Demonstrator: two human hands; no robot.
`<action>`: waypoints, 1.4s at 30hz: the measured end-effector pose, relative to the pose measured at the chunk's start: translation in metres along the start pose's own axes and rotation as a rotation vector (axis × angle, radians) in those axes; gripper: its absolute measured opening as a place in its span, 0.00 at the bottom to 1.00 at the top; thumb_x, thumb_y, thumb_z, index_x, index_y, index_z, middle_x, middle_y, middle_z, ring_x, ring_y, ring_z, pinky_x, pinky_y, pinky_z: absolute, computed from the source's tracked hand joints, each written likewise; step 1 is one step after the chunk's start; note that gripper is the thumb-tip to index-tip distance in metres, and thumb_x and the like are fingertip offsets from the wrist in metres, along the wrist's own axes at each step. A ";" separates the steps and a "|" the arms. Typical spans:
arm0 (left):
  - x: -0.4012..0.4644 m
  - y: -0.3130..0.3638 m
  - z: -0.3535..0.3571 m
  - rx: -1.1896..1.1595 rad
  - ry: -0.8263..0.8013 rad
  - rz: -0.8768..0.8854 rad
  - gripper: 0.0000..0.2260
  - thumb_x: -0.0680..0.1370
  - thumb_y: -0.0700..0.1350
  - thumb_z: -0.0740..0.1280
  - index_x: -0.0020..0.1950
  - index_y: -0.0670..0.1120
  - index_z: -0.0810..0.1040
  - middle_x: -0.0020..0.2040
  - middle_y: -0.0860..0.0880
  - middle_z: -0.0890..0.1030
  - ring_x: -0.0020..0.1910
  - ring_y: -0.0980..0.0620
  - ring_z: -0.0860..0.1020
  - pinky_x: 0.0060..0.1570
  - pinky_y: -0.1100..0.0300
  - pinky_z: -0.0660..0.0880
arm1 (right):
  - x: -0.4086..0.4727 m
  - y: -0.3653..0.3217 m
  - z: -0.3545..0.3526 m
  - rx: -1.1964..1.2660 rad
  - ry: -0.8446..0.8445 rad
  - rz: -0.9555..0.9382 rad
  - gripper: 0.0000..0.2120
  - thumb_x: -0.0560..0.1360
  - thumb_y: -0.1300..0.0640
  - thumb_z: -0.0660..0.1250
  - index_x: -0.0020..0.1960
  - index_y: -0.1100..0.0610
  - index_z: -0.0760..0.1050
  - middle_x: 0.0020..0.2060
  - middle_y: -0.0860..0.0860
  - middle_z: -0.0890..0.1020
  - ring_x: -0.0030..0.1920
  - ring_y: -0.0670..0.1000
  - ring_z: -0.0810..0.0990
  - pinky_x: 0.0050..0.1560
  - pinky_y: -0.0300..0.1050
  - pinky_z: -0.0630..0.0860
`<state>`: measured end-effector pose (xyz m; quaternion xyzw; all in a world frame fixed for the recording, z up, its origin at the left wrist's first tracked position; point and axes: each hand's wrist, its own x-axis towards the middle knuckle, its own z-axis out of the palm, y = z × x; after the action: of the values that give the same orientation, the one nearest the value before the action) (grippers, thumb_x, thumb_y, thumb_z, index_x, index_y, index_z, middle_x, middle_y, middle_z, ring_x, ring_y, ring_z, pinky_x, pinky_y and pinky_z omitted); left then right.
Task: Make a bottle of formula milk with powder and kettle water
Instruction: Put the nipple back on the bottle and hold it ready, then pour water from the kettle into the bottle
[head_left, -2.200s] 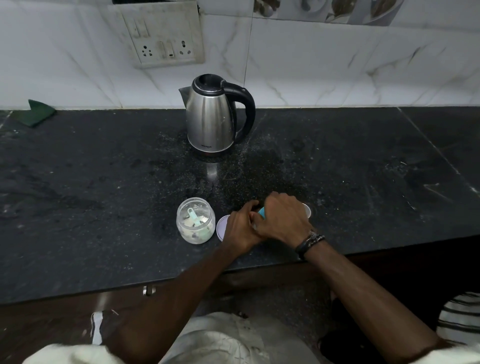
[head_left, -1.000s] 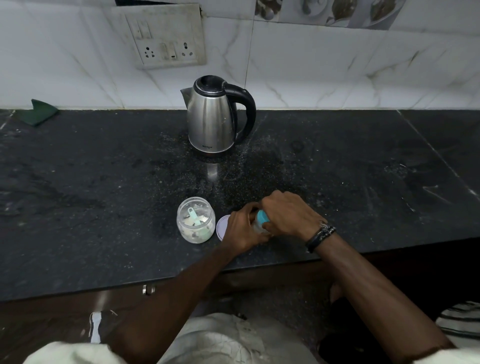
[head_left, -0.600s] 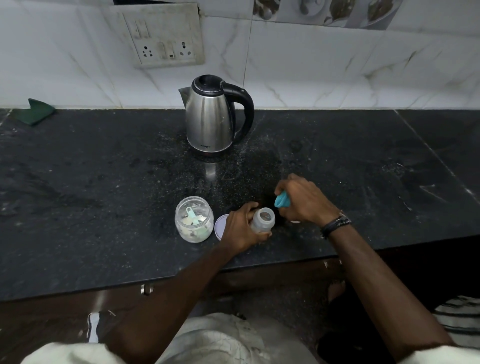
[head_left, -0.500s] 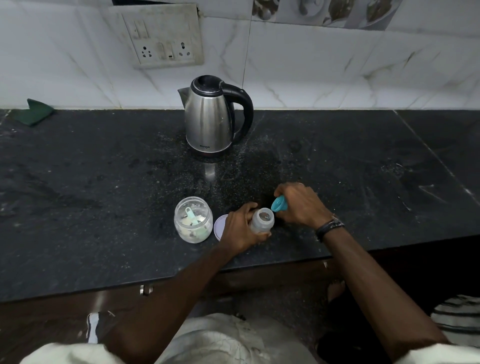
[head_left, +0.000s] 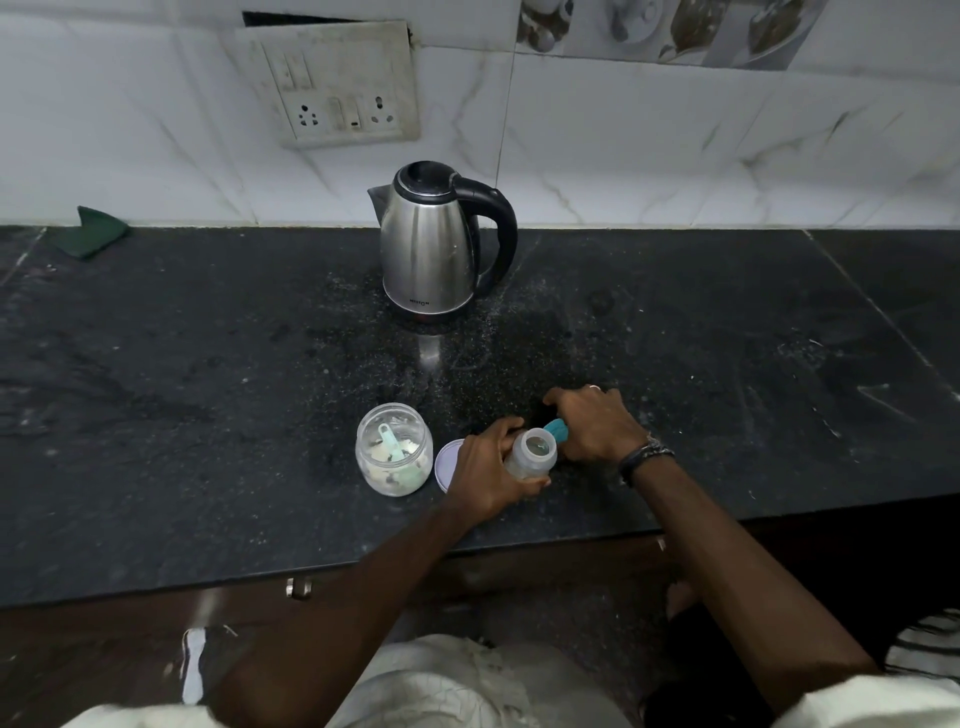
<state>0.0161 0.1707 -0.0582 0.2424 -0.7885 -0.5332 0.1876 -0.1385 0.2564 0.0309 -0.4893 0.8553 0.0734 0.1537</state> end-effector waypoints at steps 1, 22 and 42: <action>0.000 0.000 0.000 0.000 0.001 0.001 0.43 0.57 0.61 0.77 0.68 0.43 0.74 0.55 0.48 0.85 0.54 0.52 0.84 0.54 0.47 0.80 | 0.003 0.003 -0.008 0.041 -0.030 0.004 0.32 0.67 0.47 0.76 0.67 0.53 0.69 0.58 0.53 0.79 0.60 0.57 0.76 0.60 0.59 0.72; -0.002 -0.003 0.000 0.001 -0.027 -0.022 0.41 0.60 0.58 0.80 0.69 0.45 0.72 0.58 0.51 0.84 0.56 0.54 0.83 0.57 0.49 0.79 | 0.193 -0.038 -0.160 0.922 0.399 0.187 0.31 0.76 0.29 0.52 0.38 0.55 0.73 0.39 0.52 0.79 0.41 0.54 0.76 0.42 0.45 0.68; -0.005 0.000 0.000 0.002 0.013 -0.028 0.37 0.62 0.53 0.82 0.67 0.46 0.74 0.57 0.52 0.84 0.55 0.57 0.83 0.56 0.51 0.80 | 0.198 -0.047 -0.137 1.215 0.596 0.378 0.20 0.74 0.43 0.60 0.35 0.58 0.75 0.34 0.56 0.83 0.38 0.58 0.85 0.39 0.53 0.82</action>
<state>0.0198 0.1737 -0.0584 0.2572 -0.7842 -0.5335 0.1851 -0.2183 0.0333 0.0948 -0.1589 0.8210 -0.5292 0.1437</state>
